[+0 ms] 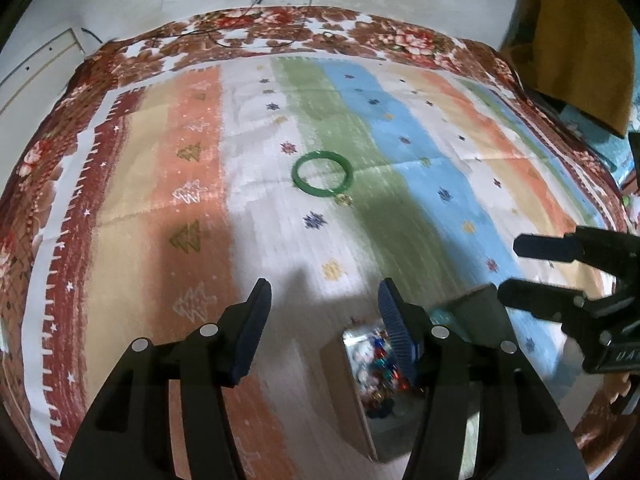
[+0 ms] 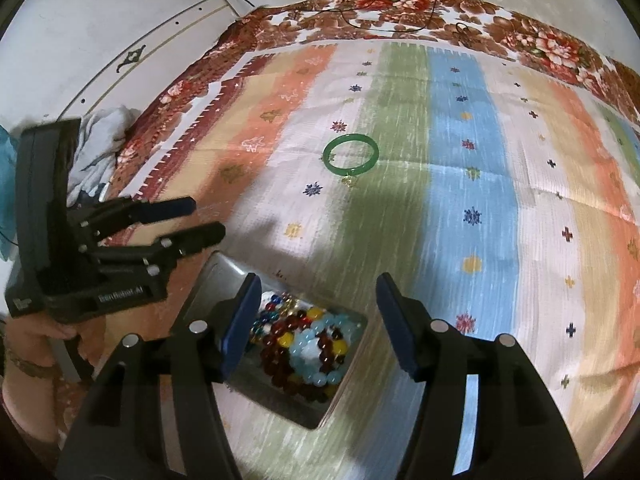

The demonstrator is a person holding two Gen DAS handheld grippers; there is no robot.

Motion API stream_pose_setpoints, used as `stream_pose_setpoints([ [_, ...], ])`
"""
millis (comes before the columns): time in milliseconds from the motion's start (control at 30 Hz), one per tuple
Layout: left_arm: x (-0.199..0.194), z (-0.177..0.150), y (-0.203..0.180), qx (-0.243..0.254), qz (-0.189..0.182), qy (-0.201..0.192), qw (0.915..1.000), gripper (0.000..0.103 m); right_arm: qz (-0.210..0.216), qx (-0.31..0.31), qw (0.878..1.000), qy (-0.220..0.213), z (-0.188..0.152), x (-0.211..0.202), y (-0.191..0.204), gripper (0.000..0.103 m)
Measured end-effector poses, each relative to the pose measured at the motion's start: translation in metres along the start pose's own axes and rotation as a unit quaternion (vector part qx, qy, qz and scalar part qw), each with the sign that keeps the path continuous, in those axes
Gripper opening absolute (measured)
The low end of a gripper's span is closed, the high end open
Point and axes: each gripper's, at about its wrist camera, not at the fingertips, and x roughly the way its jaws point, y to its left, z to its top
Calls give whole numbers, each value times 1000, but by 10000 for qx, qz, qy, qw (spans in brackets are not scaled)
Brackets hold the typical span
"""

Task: Organize jewelry
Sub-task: 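Move both open tools toward the green bangle and gold charm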

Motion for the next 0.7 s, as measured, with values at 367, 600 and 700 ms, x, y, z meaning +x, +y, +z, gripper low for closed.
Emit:
stream_pose_setpoints([
  [367,26,30,13,-69,178,89,9998,56,-314,-285,9991,22,18,25,-6,63],
  [600,42,45,18,-54,219,154,9996,56,-321,-401,9986,130,30,45,-9,64],
  [700,49,50,21,-54,224,194,9995,56,-309,-437,9985,133,35,51,-10,66],
])
